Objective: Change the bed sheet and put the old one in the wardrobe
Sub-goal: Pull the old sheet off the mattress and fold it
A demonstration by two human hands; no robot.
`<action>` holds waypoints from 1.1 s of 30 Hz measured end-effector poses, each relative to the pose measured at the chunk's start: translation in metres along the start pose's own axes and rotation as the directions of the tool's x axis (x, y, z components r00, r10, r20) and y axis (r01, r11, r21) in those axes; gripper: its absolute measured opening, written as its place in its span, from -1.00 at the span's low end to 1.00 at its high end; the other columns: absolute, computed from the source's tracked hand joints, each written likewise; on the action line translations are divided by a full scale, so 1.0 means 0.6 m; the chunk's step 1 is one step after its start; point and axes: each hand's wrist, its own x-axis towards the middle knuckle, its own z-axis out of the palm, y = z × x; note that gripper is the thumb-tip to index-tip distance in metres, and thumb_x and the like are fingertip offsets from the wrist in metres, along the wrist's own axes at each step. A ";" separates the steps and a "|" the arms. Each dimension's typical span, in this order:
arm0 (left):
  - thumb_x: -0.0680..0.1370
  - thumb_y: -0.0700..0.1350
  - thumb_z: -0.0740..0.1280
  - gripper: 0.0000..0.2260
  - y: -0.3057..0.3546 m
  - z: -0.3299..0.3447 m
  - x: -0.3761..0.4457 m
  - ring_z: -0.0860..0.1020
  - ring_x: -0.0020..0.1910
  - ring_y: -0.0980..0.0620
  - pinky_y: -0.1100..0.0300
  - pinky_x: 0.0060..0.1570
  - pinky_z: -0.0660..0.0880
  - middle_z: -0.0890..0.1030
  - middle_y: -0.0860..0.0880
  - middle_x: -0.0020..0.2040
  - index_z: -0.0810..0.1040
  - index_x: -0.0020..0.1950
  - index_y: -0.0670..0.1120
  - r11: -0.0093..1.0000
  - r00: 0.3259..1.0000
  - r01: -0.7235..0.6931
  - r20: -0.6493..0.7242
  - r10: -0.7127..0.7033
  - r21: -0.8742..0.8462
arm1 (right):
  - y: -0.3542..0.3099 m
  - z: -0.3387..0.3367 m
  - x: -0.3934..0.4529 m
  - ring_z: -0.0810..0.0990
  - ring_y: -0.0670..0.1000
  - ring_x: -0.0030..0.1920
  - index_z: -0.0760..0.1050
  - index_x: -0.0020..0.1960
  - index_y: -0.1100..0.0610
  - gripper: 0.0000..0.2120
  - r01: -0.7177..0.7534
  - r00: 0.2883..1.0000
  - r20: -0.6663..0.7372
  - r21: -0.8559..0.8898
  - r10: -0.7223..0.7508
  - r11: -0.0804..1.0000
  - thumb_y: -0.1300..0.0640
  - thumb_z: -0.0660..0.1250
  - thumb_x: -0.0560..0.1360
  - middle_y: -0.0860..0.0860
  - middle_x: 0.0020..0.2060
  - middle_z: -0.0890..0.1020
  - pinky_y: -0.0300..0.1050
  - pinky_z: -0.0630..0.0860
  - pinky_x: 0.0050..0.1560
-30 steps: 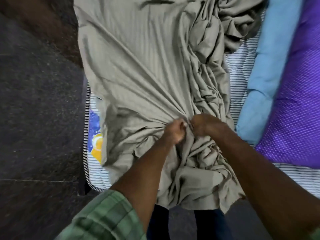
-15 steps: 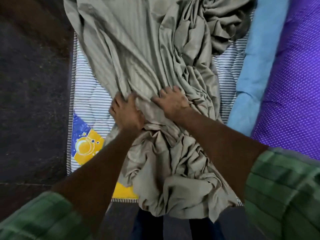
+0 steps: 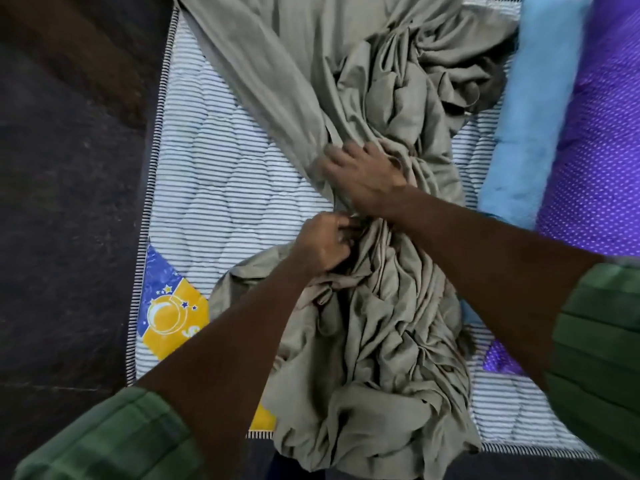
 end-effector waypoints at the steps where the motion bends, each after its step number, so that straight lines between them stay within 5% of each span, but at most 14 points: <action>1: 0.41 -0.08 0.38 -0.70 0.000 -0.014 -0.001 0.66 0.00 -0.01 0.25 -0.03 0.54 0.70 0.09 0.00 0.72 0.11 0.04 1.000 0.999 0.003 -0.052 -0.003 -0.012 | 0.001 0.000 0.010 0.43 0.21 0.32 0.34 0.45 -0.01 -0.50 0.059 0.998 0.019 0.013 -0.060 0.998 0.03 0.24 0.51 0.11 0.44 0.40 0.17 0.39 0.19; 4: 0.38 0.03 0.33 -0.71 -0.015 -0.035 -0.007 0.66 0.00 0.06 0.12 0.07 0.59 0.71 0.11 0.02 0.73 0.04 0.09 0.997 0.987 -0.071 -0.150 0.065 -0.037 | 0.013 -0.005 0.037 0.35 0.18 0.42 0.43 0.43 -0.04 -0.57 -0.011 0.994 0.110 0.028 0.008 1.000 0.02 0.22 0.57 0.08 0.45 0.40 0.16 0.29 0.34; 7: 0.46 -0.06 0.39 -0.84 -0.027 -0.056 0.007 0.63 0.02 0.06 0.08 0.10 0.57 0.66 0.10 0.01 0.69 0.01 0.06 0.994 0.930 -0.101 -0.360 0.076 -0.051 | 0.029 -0.015 0.063 0.34 0.20 0.36 0.50 0.31 0.08 -0.63 -0.206 0.978 -0.004 0.061 0.207 0.977 0.10 0.31 0.51 0.13 0.31 0.49 0.16 0.35 0.28; 9: 0.48 -0.12 0.38 -0.78 -0.039 -0.072 0.039 0.61 0.06 0.05 0.06 0.11 0.58 0.58 0.07 0.10 0.64 0.11 0.04 0.995 0.892 -0.088 -0.449 0.056 -0.052 | 0.045 -0.017 0.077 0.28 0.22 0.37 0.41 0.37 0.12 -0.56 -0.362 0.929 -0.057 0.053 0.365 0.931 0.13 0.23 0.49 0.19 0.41 0.42 0.21 0.39 0.26; 12: 0.41 -0.10 0.41 -0.57 -0.050 -0.096 0.095 0.56 0.17 -0.03 0.02 0.23 0.55 0.47 -0.01 0.27 0.55 0.29 -0.03 0.994 0.926 -0.001 -0.376 -0.039 -0.106 | 0.063 -0.008 0.093 0.20 0.30 0.54 0.10 0.60 0.06 -0.30 -0.515 0.857 0.104 0.188 0.505 0.836 0.17 0.24 0.50 0.22 0.59 0.16 0.31 0.39 0.34; 15: 0.41 -0.07 0.51 -0.41 -0.050 -0.115 0.161 0.44 0.38 -0.09 0.09 0.48 0.33 0.41 -0.15 0.39 0.49 0.42 -0.14 0.982 0.930 0.042 -0.351 -0.105 -0.183 | 0.074 0.003 0.116 0.33 0.35 0.49 -0.10 0.67 0.09 -0.10 -0.637 0.770 0.346 0.461 0.536 0.618 0.19 0.40 0.53 0.33 0.49 0.32 0.26 0.42 0.37; 18: 0.37 0.02 0.59 -0.24 -0.039 -0.152 0.224 0.41 0.44 -0.11 0.05 0.50 0.30 0.41 -0.17 0.44 0.40 0.50 -0.14 0.896 0.865 0.172 -0.372 -0.336 -0.409 | 0.061 0.018 0.128 0.64 0.27 0.18 0.48 0.39 0.17 -0.53 -0.645 0.737 0.399 0.656 0.546 0.392 0.17 0.42 0.49 0.23 0.17 0.64 0.15 0.58 0.16; 21: 0.22 -0.01 0.63 -0.08 -0.038 -0.177 0.265 0.53 0.33 -0.09 0.12 0.31 0.48 0.52 -0.15 0.37 0.33 0.51 -0.16 0.787 0.804 0.140 -0.395 -0.445 -0.601 | 0.027 0.028 0.132 0.60 0.06 -0.12 0.67 -0.05 0.32 -0.78 -0.450 0.867 0.400 0.884 0.297 0.127 0.18 0.44 0.40 0.10 -0.19 0.65 0.17 0.56 -0.06; 23: 0.30 -0.24 0.58 -0.16 -0.030 -0.178 0.278 0.59 0.19 -0.06 0.23 0.05 0.53 0.57 -0.10 0.28 0.29 0.52 -0.14 0.748 0.817 0.171 -0.332 -0.472 -0.642 | 0.017 0.008 0.123 0.61 0.08 -0.18 0.64 -0.16 0.26 -0.76 -0.464 0.883 0.427 0.857 0.194 0.226 0.08 0.37 0.34 0.09 -0.29 0.61 0.04 0.49 -0.20; 25: 0.43 -0.32 0.51 -0.37 0.000 -0.172 0.292 0.55 0.06 0.01 0.32 -0.14 0.44 0.58 -0.05 0.18 0.39 0.47 -0.16 0.789 0.869 0.254 -0.225 -0.440 -0.560 | 0.020 -0.010 0.109 0.64 0.17 -0.10 0.63 -0.12 0.14 -0.75 -0.463 0.847 0.272 0.800 0.457 0.382 -0.01 0.31 0.38 0.11 -0.19 0.65 0.01 0.51 -0.13; 26: 0.47 -0.28 0.51 -0.51 0.016 -0.168 0.303 0.53 0.02 0.04 0.34 -0.21 0.41 0.61 -0.05 0.13 0.49 0.38 -0.19 0.824 0.911 0.250 -0.165 -0.379 -0.509 | 0.024 -0.016 0.099 0.61 0.20 -0.04 0.63 -0.09 0.11 -0.76 -0.433 0.763 0.033 0.768 0.646 0.472 0.00 0.30 0.38 0.13 -0.10 0.64 0.03 0.50 -0.05; 28: 0.55 -0.17 0.49 -0.73 0.050 -0.160 0.322 0.51 -0.03 0.06 0.30 -0.22 0.40 0.67 -0.12 0.07 0.62 0.20 -0.24 0.891 0.980 0.173 -0.020 -0.199 -0.419 | 0.038 -0.024 0.085 0.53 0.21 0.12 0.60 0.04 0.12 -0.70 -0.465 0.463 -0.262 0.741 0.847 0.484 0.04 0.33 0.36 0.15 0.08 0.59 0.09 0.42 0.13; 30: 0.59 -0.12 0.45 -0.79 0.074 -0.155 0.333 0.50 -0.07 0.06 0.19 -0.13 0.41 0.69 -0.21 0.00 0.66 0.10 -0.26 0.905 0.991 0.131 0.063 -0.116 -0.405 | 0.054 -0.027 0.087 0.45 0.20 0.29 0.54 0.23 0.11 -0.56 -0.574 0.263 -0.158 0.767 0.952 0.286 -0.01 0.33 0.39 0.12 0.27 0.53 0.09 0.32 0.27; 33: 0.55 -0.06 0.49 -0.80 0.071 -0.151 0.330 0.60 -0.05 0.05 0.23 -0.14 0.46 0.71 -0.09 0.00 0.68 0.11 -0.12 0.899 0.987 0.139 -0.020 -0.162 -0.414 | 0.060 -0.003 0.080 0.34 0.21 0.45 0.41 0.45 0.08 -0.39 -0.709 0.191 0.095 0.702 0.977 0.071 -0.11 0.29 0.45 0.12 0.45 0.41 0.18 0.23 0.42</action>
